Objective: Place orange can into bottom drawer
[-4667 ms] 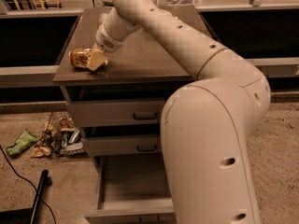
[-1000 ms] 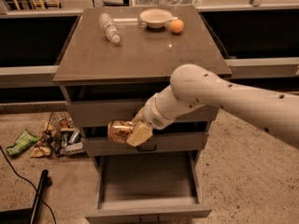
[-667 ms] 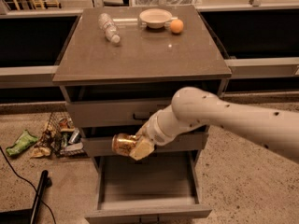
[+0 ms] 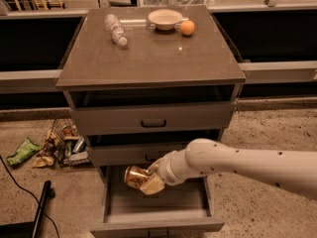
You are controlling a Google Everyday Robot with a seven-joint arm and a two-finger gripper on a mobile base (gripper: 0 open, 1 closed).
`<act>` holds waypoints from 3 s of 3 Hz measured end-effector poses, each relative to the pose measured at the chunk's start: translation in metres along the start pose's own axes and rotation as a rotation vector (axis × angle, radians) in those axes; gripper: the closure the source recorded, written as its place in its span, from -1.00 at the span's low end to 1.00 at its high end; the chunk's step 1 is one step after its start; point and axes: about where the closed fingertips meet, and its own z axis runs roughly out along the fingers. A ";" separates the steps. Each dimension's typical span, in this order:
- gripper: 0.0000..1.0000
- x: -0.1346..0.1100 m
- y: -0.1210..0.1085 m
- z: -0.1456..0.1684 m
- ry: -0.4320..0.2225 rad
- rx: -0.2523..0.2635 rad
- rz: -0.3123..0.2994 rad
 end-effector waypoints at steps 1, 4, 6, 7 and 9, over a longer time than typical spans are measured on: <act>1.00 0.042 0.012 0.043 -0.034 -0.055 0.085; 1.00 0.111 -0.033 0.073 -0.039 0.046 0.090; 1.00 0.173 -0.075 0.126 -0.058 0.051 0.123; 1.00 0.173 -0.075 0.126 -0.058 0.051 0.123; 1.00 0.211 -0.092 0.149 -0.023 0.110 0.126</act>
Offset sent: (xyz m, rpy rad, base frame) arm -0.0092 -0.0001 -0.0440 0.0502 0.0518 -0.0272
